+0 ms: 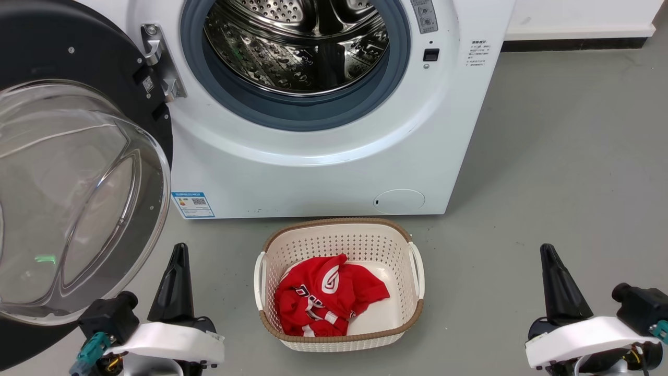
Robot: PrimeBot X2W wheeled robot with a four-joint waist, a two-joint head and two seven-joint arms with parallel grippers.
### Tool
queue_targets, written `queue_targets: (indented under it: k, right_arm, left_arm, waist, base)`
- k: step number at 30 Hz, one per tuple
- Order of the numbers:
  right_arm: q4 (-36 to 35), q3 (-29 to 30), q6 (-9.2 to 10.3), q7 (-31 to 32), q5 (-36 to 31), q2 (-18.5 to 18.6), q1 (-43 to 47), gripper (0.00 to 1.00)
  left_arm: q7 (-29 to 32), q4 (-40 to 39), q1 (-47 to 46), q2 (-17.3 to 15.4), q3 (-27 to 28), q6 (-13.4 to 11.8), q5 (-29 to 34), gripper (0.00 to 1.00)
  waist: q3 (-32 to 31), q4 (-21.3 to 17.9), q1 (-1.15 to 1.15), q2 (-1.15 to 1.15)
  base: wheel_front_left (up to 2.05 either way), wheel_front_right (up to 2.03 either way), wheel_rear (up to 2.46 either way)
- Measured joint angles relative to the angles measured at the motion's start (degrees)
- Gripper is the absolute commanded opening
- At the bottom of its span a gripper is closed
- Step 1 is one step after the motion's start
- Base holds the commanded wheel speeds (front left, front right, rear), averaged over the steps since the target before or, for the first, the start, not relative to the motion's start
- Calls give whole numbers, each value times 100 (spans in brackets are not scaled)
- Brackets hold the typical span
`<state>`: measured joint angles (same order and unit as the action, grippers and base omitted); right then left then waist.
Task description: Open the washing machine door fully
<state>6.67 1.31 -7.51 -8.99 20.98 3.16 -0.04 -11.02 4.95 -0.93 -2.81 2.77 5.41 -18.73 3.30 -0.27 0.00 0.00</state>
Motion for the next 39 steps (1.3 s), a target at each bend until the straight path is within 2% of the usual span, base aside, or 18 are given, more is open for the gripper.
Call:
queue_targets:
  k: [16,39]
  right_arm:
    - [155,22,0,257,1621,44,-124,0]
    - [336,102,1,606,3457,73,-255,0]
  left_arm:
    - [364,185,-70,0,82,23,-1596,0]
    - [815,415,-197,0,165,75,-3449,0]
  waist:
    - [-44,4,0,0]
    - [-108,9,0,0]
  base:
    - [0,0,0]
    - [0,0,0]
